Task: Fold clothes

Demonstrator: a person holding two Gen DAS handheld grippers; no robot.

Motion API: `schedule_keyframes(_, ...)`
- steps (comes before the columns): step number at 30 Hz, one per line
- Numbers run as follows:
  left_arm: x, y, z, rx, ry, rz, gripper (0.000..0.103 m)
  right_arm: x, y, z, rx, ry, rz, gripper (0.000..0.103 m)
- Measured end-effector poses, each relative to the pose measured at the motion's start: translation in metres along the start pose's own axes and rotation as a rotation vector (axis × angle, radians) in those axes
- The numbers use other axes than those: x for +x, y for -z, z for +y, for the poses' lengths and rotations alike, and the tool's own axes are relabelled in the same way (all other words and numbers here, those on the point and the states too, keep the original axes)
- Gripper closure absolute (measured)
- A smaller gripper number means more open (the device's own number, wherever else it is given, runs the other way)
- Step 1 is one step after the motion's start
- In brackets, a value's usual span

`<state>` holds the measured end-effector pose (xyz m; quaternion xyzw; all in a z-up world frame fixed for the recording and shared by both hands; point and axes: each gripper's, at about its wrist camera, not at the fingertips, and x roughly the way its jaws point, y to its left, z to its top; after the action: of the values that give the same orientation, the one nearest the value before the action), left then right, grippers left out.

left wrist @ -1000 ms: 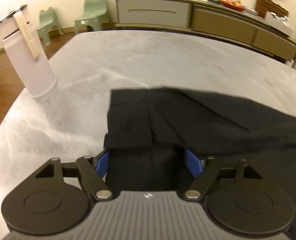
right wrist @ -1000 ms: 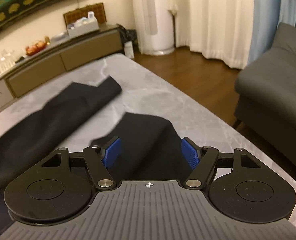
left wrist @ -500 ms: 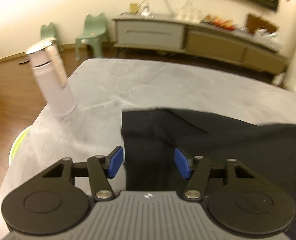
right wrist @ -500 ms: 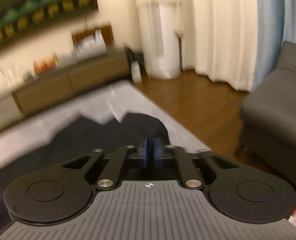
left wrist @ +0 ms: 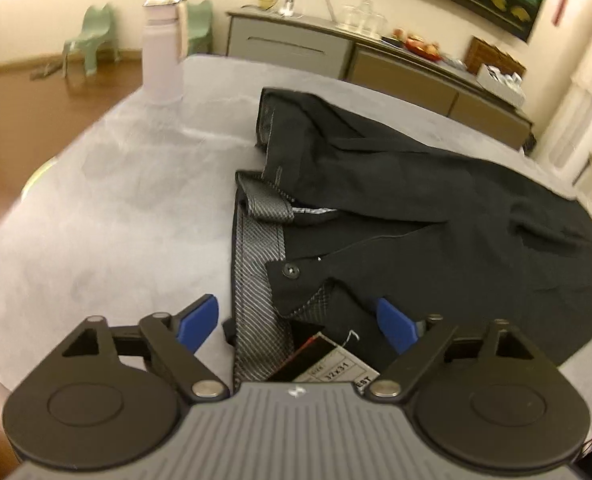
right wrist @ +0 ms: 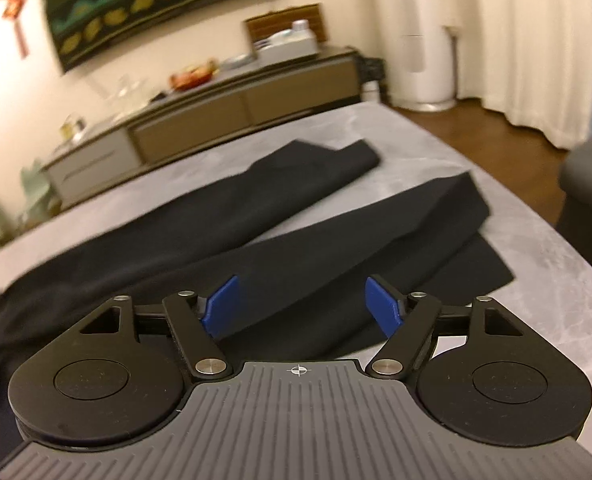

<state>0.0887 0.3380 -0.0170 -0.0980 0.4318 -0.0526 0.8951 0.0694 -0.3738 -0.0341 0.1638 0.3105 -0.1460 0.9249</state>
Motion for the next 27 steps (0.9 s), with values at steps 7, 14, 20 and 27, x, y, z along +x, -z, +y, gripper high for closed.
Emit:
schedule_keyframes(7,0.017,-0.010,-0.038,0.087,0.100,0.041,0.096,0.000,0.010,0.016,-0.060,0.004,0.037,0.024)
schedule_keyframes(14,-0.045,-0.046,0.031,-0.132,0.089,-0.187,0.095,-0.002,-0.021,-0.032,-0.018,0.081,0.014,0.024)
schedule_keyframes(20,-0.016,-0.016,0.040,-0.161,0.119,-0.066,0.080,0.028,-0.039,-0.082,0.196,0.035,0.102,0.026)
schedule_keyframes(27,-0.038,-0.005,0.049,-0.248,0.138,-0.122,0.047,0.051,-0.031,-0.102,0.380,0.005,0.135,0.037)
